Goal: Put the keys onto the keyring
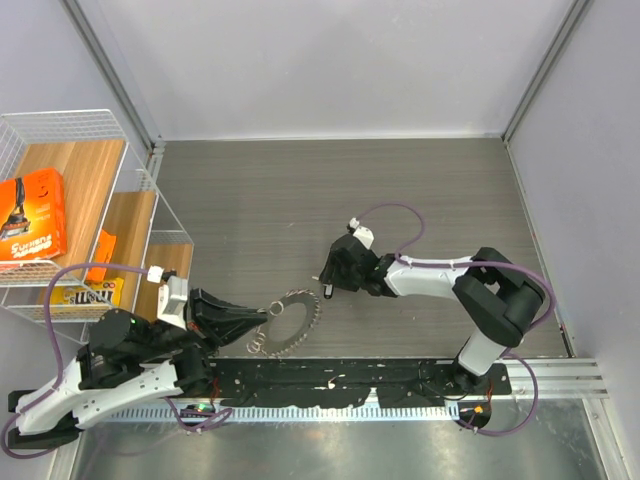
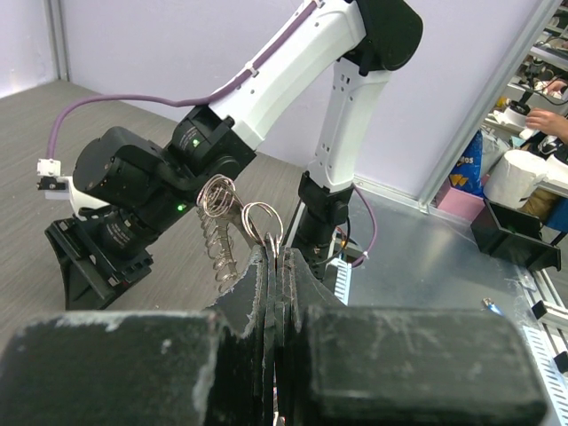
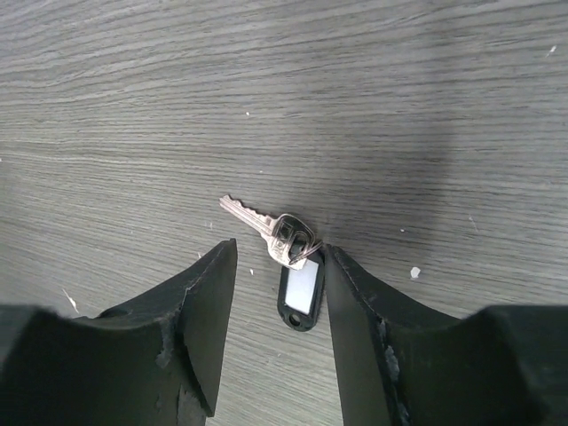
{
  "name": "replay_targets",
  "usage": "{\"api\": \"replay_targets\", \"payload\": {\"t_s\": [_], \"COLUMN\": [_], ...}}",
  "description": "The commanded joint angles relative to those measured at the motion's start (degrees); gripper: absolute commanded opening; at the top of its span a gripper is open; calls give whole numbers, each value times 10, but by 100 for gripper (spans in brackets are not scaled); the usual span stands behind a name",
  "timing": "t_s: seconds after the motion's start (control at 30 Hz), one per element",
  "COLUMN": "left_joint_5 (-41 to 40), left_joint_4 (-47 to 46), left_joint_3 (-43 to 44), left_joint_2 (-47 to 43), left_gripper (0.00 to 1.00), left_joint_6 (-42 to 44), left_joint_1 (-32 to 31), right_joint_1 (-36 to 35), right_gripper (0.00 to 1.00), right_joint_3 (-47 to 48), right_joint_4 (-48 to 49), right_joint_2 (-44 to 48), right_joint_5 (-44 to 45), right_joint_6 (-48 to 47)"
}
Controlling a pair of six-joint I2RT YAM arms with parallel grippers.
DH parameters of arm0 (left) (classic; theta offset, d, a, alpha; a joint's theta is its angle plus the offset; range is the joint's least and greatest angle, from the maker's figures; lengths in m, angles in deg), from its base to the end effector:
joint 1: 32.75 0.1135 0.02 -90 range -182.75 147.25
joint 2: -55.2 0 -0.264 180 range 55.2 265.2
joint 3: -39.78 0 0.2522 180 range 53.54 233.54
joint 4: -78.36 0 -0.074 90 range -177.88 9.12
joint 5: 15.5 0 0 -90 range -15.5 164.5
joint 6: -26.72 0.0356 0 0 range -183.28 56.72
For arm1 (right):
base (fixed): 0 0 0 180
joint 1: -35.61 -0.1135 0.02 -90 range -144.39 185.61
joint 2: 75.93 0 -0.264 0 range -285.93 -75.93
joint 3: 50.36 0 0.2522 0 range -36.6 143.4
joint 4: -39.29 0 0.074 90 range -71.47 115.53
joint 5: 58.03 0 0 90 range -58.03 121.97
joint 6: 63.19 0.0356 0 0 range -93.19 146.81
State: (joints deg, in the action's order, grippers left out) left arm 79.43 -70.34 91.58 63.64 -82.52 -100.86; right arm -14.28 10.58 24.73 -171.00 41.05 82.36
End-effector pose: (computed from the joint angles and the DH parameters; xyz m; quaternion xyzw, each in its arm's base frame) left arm 0.0155 -0.0469 0.3483 0.2904 0.5582 -0.5560 0.5431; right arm 0.2131 0.2443 0.1530 0.0739 0.9303 0.2349 0.2719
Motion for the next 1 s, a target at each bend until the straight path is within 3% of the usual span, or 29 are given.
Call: {"api": "replay_targets", "payload": {"t_s": [0.0,0.7,0.97], "left_joint_5": [-11,-13,-8], "left_joint_4": [-24,-13,-16], "left_joint_3": [14,19,23], "left_joint_2": [-12,-15,-4], "left_gripper": [0,0,0], "left_joint_6": [-3,-1,-5], "left_joint_1": [0,0,0], "right_joint_1": [-2,-1,-6], "right_gripper": [48,6,6], "right_joint_3": [21,24,11], "right_joint_4": [12,-21,-70], "right_joint_2": [-4,1,111], "right_joint_5": [13,29,62], "right_joint_6": [12,-18,-99]}}
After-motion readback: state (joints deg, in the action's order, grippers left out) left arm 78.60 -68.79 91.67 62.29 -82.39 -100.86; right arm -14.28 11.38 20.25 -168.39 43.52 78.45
